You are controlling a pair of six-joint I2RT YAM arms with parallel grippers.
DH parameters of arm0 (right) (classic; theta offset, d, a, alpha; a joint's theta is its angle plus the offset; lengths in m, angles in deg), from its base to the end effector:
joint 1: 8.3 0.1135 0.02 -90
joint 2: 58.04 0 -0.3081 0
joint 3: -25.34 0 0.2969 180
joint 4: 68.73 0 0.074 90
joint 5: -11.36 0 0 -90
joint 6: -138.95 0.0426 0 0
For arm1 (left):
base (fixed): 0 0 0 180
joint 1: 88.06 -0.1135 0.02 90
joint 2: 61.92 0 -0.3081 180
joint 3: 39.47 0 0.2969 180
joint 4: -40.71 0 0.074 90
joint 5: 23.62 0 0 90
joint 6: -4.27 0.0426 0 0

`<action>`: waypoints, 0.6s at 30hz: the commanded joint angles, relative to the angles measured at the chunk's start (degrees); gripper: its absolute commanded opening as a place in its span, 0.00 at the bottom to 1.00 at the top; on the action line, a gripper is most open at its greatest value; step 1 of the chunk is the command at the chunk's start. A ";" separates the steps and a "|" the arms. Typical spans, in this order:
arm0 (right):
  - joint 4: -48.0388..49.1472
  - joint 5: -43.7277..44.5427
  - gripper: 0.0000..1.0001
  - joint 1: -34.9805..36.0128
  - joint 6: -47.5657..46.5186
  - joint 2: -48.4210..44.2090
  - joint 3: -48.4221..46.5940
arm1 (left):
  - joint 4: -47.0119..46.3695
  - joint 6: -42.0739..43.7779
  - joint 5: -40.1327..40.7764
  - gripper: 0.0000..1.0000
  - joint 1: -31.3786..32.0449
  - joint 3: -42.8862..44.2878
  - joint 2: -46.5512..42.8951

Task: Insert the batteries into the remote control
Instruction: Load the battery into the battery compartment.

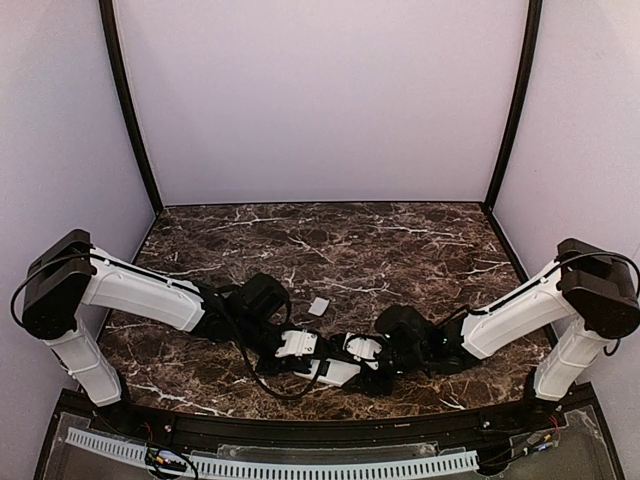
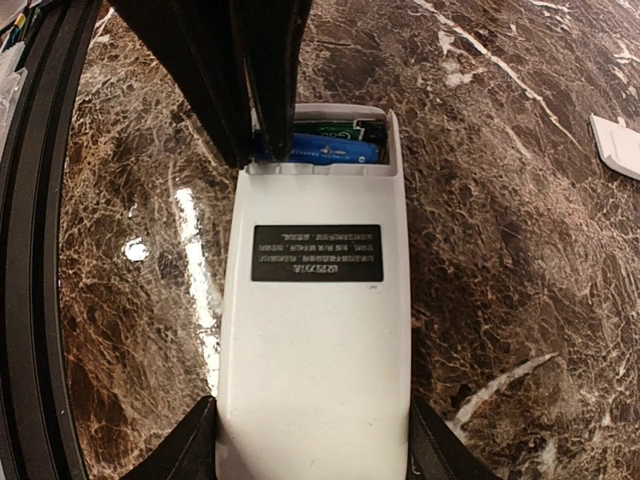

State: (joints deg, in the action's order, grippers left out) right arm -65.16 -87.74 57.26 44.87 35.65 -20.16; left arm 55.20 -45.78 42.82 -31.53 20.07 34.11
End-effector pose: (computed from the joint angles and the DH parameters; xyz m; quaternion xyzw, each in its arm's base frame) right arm 0.1264 0.2945 0.1181 -0.5503 0.7376 0.2595 0.2931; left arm 0.1856 -0.3116 0.1555 0.7337 0.5637 -0.2376 0.2958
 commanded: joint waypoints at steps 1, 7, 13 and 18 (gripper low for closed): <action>-2.39 -2.09 0.00 -0.39 -0.22 0.44 0.79 | -0.88 -0.73 2.17 0.09 -0.30 0.73 1.42; -2.31 -2.49 0.00 -0.37 -0.41 0.46 0.75 | -1.92 -1.08 1.96 0.08 -0.82 0.04 1.86; -1.98 -3.31 0.00 -0.36 -0.66 0.38 0.95 | -3.41 -1.23 2.19 0.08 -1.17 0.46 3.09; -2.30 -3.64 0.00 -0.38 -0.93 0.83 0.62 | -5.70 -1.45 0.04 0.06 -2.40 1.28 4.30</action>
State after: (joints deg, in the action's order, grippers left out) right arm -65.19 -88.71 56.82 44.63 35.65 -20.16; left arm 53.26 -46.11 41.43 -32.12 20.07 35.92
